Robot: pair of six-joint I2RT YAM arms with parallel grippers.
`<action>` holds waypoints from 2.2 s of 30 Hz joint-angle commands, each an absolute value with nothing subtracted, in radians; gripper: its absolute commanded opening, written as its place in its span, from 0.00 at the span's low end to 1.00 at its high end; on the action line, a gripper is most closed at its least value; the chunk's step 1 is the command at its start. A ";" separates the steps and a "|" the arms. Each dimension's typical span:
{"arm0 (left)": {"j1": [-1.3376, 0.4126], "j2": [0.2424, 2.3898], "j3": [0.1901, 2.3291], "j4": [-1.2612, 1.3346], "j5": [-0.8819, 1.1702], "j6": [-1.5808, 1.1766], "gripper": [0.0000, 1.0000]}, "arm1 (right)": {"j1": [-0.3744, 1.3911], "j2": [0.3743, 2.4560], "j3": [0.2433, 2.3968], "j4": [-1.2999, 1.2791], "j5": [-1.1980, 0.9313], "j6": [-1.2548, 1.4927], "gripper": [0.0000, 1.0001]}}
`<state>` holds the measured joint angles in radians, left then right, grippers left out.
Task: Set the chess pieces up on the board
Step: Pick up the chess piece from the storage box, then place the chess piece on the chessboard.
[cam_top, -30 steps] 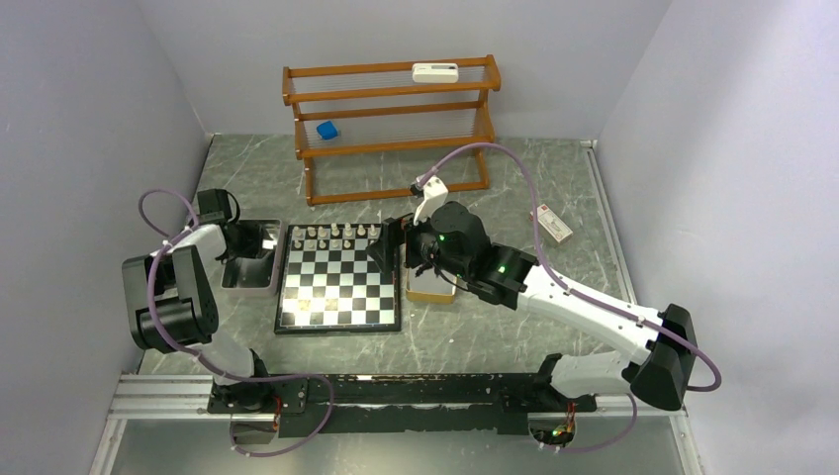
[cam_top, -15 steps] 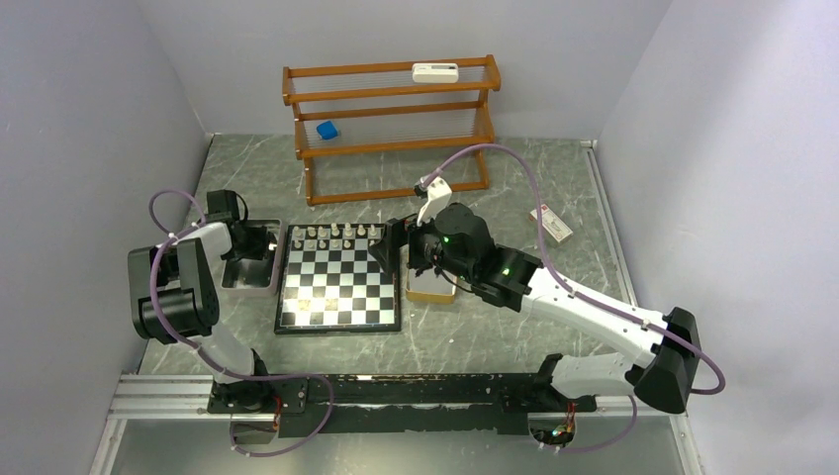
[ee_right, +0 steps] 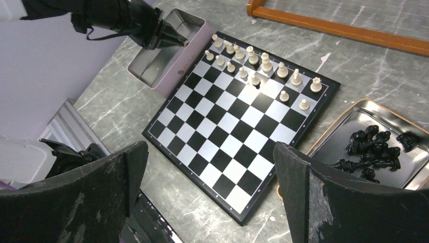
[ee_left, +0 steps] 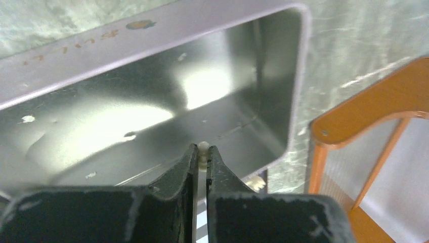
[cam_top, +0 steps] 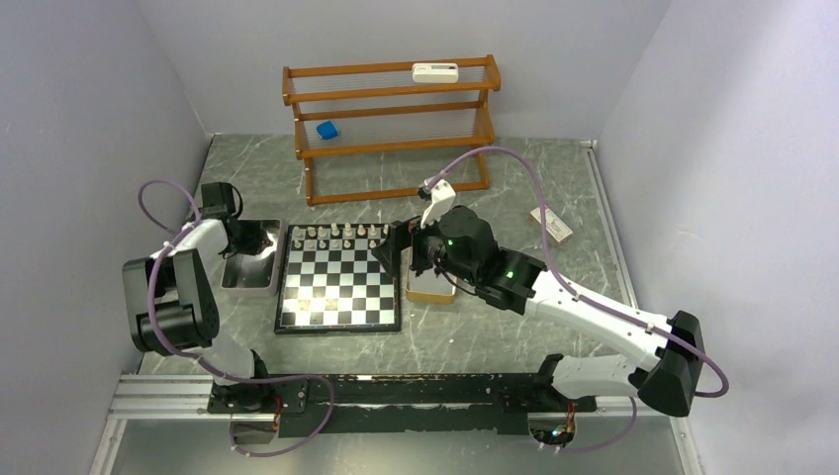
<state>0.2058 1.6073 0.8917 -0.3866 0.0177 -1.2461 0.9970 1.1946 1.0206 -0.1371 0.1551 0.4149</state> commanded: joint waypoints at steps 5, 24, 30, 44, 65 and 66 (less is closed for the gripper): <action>0.199 1.437 0.955 -0.410 -0.150 -1.128 0.05 | 1.005 1.154 0.989 -0.098 0.173 0.422 1.00; -0.084 1.246 0.824 0.054 0.140 -0.583 0.05 | 1.004 1.066 0.935 -0.053 0.130 0.462 1.00; -0.217 1.164 0.688 0.230 0.188 -0.485 0.05 | 1.004 1.006 0.937 -0.054 0.125 0.462 1.00; -0.589 1.294 0.577 0.424 -0.103 -0.310 0.05 | 1.003 0.938 0.913 -0.095 0.105 0.458 1.00; -0.611 1.454 0.514 0.567 -0.318 -0.287 0.05 | 1.004 0.904 0.907 -0.115 0.114 0.464 1.00; -0.611 1.465 0.516 0.576 -0.313 -0.297 0.05 | 1.004 0.905 0.903 -0.112 0.113 0.466 1.00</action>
